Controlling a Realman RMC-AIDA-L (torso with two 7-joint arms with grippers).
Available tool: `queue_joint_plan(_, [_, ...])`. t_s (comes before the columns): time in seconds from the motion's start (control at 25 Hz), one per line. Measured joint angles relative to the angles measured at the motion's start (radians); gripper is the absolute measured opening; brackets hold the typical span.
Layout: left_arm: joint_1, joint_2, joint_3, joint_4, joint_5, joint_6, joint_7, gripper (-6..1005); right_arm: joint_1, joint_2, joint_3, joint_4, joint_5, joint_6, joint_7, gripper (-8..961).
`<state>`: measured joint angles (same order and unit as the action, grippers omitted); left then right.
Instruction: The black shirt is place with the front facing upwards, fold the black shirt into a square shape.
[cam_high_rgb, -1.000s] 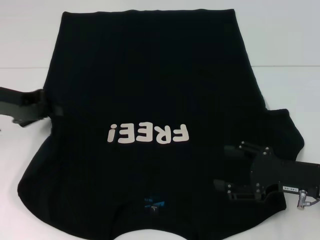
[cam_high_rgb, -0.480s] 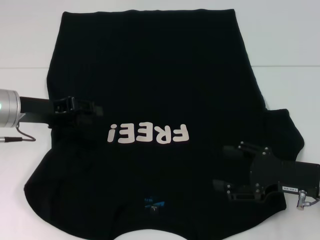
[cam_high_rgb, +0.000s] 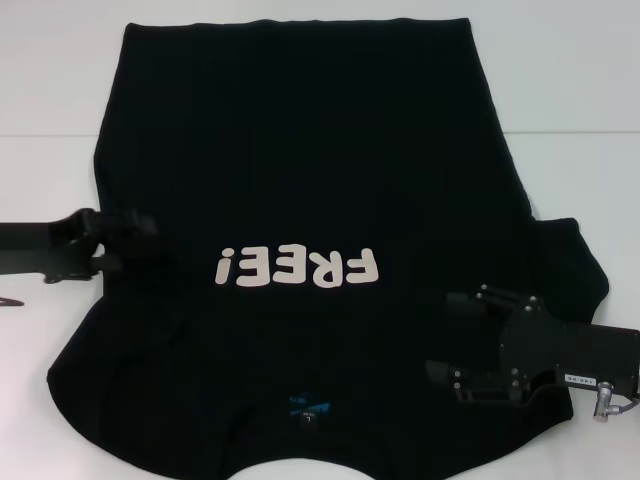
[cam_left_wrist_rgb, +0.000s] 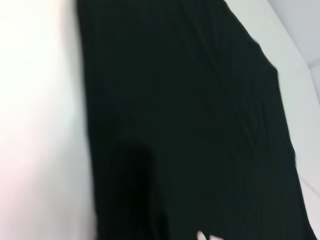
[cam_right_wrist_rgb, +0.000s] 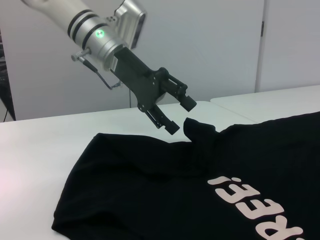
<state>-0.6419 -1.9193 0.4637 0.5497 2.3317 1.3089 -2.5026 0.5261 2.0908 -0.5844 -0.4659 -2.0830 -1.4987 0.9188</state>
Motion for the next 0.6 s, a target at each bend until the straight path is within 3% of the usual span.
queue_joint_plan(0.12, [0.015,-0.007,-0.027,-0.001,-0.007,-0.042,0.001,824,0.000,0.000,0.000,0.000,0.000,0.001,0.000,918])
queue_joint_plan(0.36, [0.011,-0.023,-0.021,-0.012,-0.002,-0.127,0.002,904,0.001,0.000,0.000,-0.003,0.000,0.001,0.000,918])
queue_joint_plan(0.6, [-0.011,-0.059,-0.017,-0.013,0.000,-0.220,0.010,905,0.002,0.000,0.002,-0.003,0.000,0.001,0.000,918])
